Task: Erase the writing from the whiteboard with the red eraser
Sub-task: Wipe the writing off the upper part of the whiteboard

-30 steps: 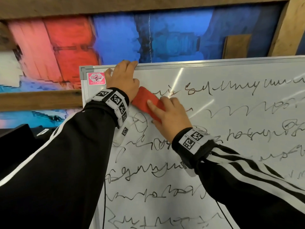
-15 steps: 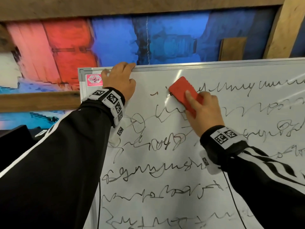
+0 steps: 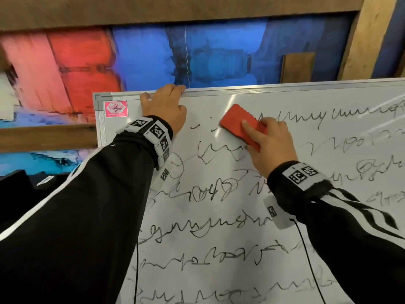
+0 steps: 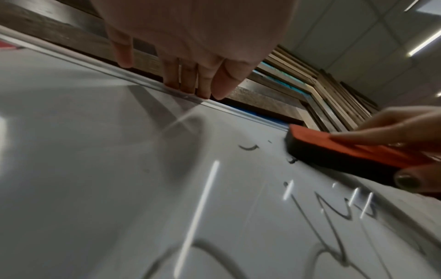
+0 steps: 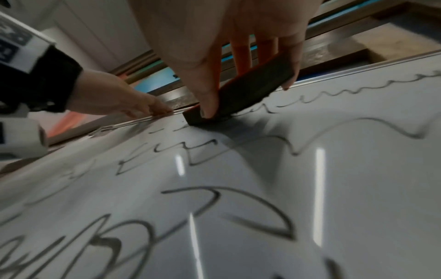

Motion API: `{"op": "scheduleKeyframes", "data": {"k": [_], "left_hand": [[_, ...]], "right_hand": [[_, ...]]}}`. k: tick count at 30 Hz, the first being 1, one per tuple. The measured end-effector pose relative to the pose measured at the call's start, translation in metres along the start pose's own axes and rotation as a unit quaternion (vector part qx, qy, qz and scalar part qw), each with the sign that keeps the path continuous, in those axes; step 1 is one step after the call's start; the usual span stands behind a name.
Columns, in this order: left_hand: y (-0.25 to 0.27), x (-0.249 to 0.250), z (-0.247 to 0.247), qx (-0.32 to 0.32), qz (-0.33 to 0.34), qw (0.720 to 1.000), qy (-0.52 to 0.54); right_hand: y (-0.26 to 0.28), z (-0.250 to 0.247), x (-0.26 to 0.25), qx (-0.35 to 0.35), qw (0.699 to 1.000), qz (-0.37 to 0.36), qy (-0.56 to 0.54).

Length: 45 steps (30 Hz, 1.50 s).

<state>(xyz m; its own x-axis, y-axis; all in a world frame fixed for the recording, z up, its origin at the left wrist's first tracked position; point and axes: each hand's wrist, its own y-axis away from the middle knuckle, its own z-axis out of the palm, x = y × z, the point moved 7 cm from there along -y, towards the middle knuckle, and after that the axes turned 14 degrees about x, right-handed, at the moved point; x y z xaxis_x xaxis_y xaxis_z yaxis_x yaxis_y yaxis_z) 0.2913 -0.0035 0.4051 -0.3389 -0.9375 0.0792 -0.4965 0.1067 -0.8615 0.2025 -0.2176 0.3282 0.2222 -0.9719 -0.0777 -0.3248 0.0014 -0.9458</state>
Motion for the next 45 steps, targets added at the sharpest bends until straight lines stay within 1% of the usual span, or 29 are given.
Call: {"op": "scheduleKeyframes", "data": {"k": [4,6,7,9,13,15,18,23,26,28,29,33,36,40,43,45], "left_hand": [[0.002,0.000,0.001,0.006,-0.003,1.000,0.006],[0.002,-0.001,0.001,0.003,-0.005,1.000,0.005],[0.002,-0.002,0.001,0.002,-0.004,1.000,0.007],[0.003,-0.002,0.001,0.002,-0.003,1.000,0.011],[0.003,-0.004,0.002,0.000,0.000,1.000,0.005],[0.003,-0.004,0.004,0.001,-0.001,1.000,0.008],[0.002,-0.003,0.006,0.004,-0.013,1.000,0.018],[0.003,-0.002,0.007,0.014,-0.013,1.000,0.014],[0.003,-0.003,0.006,0.020,-0.011,1.000,0.015],[0.003,-0.004,0.005,0.020,-0.011,1.000,0.016],[0.003,-0.004,0.005,0.020,-0.009,1.000,0.014],[0.002,-0.003,0.006,0.015,-0.007,1.000,0.008],[0.004,-0.002,0.007,0.019,-0.017,1.000,0.011],[0.005,0.000,0.007,0.020,-0.029,0.999,0.013],[0.006,0.001,0.006,0.024,-0.032,0.999,0.010],[0.006,0.002,0.006,0.027,-0.036,0.999,0.007]], "right_hand": [[-0.011,0.021,-0.051,-0.013,0.995,-0.101,-0.021],[-0.015,0.030,-0.067,-0.039,0.992,-0.117,-0.032],[-0.016,0.032,-0.067,-0.050,0.992,-0.109,-0.032],[-0.015,0.030,-0.053,-0.065,0.995,-0.074,-0.026],[0.008,0.011,0.006,-0.045,0.998,0.027,-0.020],[0.018,0.004,0.020,-0.040,0.998,0.053,-0.017],[0.014,0.006,0.013,-0.037,0.998,0.050,-0.005],[-0.013,0.026,-0.037,-0.043,0.999,-0.016,-0.013],[-0.018,0.035,-0.052,-0.060,0.998,-0.029,-0.014],[-0.015,0.029,-0.042,-0.060,0.998,-0.023,-0.014],[-0.011,0.024,-0.030,-0.062,0.998,-0.008,-0.009],[0.012,-0.002,0.036,-0.051,0.996,0.075,0.011],[0.018,-0.009,0.052,-0.043,0.994,0.102,0.006],[0.006,-0.001,0.030,-0.049,0.995,0.084,-0.001],[0.008,0.006,0.010,-0.069,0.997,0.027,-0.016],[0.014,0.002,0.021,-0.071,0.997,0.011,-0.004]]}}
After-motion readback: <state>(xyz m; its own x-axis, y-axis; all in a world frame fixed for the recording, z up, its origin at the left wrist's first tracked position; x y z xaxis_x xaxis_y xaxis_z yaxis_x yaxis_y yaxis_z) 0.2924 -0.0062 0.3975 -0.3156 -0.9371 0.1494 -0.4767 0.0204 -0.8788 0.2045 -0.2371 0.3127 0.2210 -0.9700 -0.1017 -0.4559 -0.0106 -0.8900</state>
